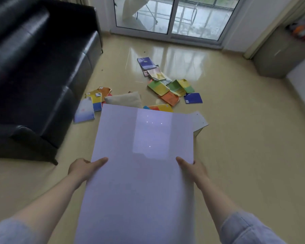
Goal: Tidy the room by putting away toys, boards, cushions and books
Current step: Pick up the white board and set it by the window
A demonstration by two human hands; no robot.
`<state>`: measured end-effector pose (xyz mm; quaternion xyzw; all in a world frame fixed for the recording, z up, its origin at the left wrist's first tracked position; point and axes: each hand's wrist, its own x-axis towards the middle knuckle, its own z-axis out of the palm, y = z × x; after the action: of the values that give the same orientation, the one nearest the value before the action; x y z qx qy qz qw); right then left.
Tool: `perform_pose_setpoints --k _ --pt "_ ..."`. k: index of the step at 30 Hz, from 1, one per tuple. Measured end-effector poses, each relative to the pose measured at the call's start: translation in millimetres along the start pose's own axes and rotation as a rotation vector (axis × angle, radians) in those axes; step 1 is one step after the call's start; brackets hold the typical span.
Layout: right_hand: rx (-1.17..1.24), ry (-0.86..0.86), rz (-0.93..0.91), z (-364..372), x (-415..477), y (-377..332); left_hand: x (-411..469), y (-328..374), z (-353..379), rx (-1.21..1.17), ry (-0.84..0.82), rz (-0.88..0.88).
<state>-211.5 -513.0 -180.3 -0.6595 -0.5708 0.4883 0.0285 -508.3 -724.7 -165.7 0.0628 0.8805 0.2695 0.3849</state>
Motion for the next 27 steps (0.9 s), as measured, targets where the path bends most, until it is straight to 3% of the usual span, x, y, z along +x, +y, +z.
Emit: perform_pose_setpoints --k 9,15,21,27 --pt "0.124 0.187 0.111 -70.2 44.3 6.3 36.9 135.9 65.7 0.109 -0.16 0.172" --pt "0.222 0.308 0.188 -130.2 58.6 23.5 26.3 218.0 119.4 0.135 -0.35 0.253" --pt "0.298 0.387 0.298 -199.6 87.5 66.3 4.1 291.0 210.9 0.206 -0.434 0.334" --pt "0.315 0.416 0.319 -315.4 151.5 103.6 -16.9 365.9 327.9 0.3 -0.423 0.32"
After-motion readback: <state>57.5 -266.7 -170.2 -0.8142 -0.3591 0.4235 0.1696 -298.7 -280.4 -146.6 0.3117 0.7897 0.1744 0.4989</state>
